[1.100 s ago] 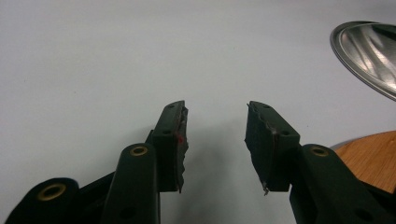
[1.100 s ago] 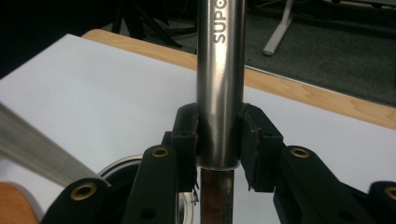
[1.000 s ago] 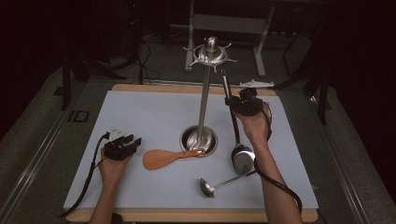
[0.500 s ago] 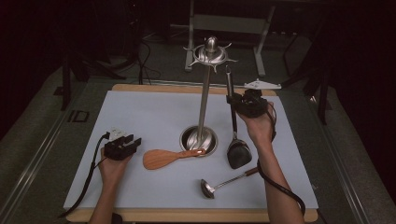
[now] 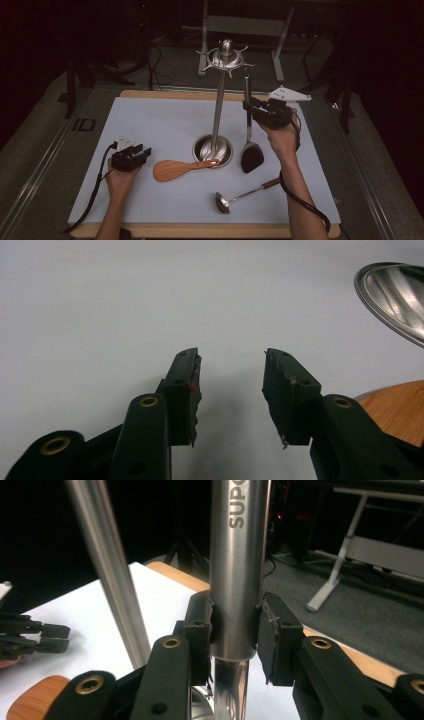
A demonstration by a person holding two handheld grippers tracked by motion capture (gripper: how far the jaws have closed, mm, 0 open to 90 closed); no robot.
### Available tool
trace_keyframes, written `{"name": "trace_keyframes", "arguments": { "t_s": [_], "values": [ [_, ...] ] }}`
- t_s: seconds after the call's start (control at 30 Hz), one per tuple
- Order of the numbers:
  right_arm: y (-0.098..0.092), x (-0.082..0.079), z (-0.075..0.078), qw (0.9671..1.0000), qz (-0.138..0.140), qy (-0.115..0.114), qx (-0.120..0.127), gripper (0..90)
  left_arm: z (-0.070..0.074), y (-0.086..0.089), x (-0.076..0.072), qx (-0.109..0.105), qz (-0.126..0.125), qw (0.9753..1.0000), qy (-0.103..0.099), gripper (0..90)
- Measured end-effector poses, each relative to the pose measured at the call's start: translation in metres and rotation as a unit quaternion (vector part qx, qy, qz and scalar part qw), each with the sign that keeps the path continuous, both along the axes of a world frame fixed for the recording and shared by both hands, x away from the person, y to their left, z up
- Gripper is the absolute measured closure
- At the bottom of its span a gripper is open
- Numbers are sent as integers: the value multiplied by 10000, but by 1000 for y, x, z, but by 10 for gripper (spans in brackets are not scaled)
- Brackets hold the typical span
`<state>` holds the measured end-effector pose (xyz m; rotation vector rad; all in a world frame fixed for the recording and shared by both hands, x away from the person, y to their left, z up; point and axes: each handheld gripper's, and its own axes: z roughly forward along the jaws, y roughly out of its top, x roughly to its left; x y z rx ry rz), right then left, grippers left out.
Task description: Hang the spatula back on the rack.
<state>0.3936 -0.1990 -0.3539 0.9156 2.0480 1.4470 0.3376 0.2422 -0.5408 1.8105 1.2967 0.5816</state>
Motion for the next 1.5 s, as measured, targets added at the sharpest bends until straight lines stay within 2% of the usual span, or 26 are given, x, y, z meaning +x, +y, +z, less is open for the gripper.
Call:
{"name": "trace_keyframes", "arguments": {
  "t_s": [0.17, 0.37, 0.73, 1.0, 1.17, 1.5],
  "values": [
    [-2, -4, 4, 9997, 147, -191, 76, 694, 0, 0, 0, 4, -2, 10000, 2, 585],
    [-6, -7, 9, 9988, 314, -311, 207, 694, 0, 0, 0, 2, 0, 10000, 2, 585],
    [-23, -11, 20, 9967, 464, -406, 521, 694, 0, 0, 0, 2, 0, 10000, 6, 585],
    [-27, -17, 30, 9953, 625, -479, 569, 694, 0, 0, 0, 2, 3, 10000, 5, 585],
    [-27, -24, 37, 9926, 820, -593, 669, 693, 0, 0, 0, -7, 4, 10000, 10, 585],
    [-22, -29, 39, 9906, 1065, -611, 606, 693, 0, 0, 0, 6, 3, 10000, 16, 584]
  ]
}}
